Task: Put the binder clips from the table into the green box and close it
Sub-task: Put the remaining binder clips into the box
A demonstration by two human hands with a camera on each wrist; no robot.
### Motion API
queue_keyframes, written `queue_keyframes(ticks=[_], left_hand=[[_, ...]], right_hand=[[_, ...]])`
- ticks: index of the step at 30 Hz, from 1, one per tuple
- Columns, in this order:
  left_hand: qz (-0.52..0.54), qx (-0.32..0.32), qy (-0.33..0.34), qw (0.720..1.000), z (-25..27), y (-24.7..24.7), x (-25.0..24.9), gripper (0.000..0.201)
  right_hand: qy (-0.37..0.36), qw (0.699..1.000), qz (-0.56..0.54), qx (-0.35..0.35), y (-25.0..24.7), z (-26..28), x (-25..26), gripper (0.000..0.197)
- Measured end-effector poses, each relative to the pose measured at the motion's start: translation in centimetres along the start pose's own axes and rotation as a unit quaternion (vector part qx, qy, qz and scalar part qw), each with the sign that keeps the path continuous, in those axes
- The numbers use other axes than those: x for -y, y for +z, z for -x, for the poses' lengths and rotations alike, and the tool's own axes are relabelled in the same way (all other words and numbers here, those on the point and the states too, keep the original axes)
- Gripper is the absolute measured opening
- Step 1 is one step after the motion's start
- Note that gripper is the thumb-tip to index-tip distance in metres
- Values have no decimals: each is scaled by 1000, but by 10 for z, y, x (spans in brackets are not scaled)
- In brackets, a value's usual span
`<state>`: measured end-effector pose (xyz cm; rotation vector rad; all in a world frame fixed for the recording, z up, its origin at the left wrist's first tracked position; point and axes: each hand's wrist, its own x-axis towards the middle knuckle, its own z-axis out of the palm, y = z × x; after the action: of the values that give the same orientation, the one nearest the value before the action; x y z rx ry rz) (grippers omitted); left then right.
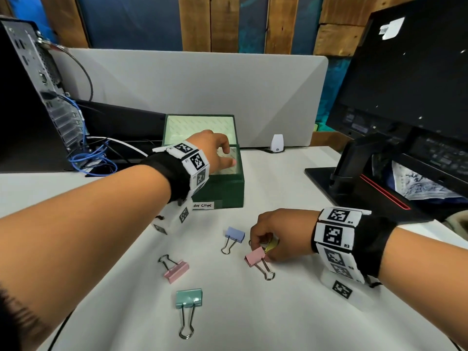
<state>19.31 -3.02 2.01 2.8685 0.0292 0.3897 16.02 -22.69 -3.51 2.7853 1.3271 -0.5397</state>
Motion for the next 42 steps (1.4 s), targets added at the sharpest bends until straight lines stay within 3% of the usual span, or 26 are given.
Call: queue_keyframes(ticks=[2,5,7,11,16,23,29,34,42], left_hand=[[10,29,54,998,18,-1,-6,29],[-36,194,120,973,46,4,-17,29],[-69,288,121,948,54,14,-20,35],[-108,326,92,935,58,34,-25,46],[-133,307,110,936,61,42,-31,30],[-90,251,90,960,71,13,-9,19],[-33,152,34,987,72,-43,33,16],[66,30,-35,997,68,-69,61,15],[170,-53,-94,980,27,-62,77,18]], right_hand=[[-1,1000,-2,-7,0,0,-2,24],[-7,1000,-5,-25,-7,2,-5,25],[0,999,-10,-54,-20,3,-10,25],[42,987,-76,-137,-51,3,-22,18],[68,952,-189,-232,-77,-14,-28,20],[-4,919,-256,-299,-103,-50,3,16],[-21,901,-203,-384,-114,-98,36,19],[7,923,-133,-360,-109,-132,53,24],[3,959,-140,-245,-93,-134,56,34]])
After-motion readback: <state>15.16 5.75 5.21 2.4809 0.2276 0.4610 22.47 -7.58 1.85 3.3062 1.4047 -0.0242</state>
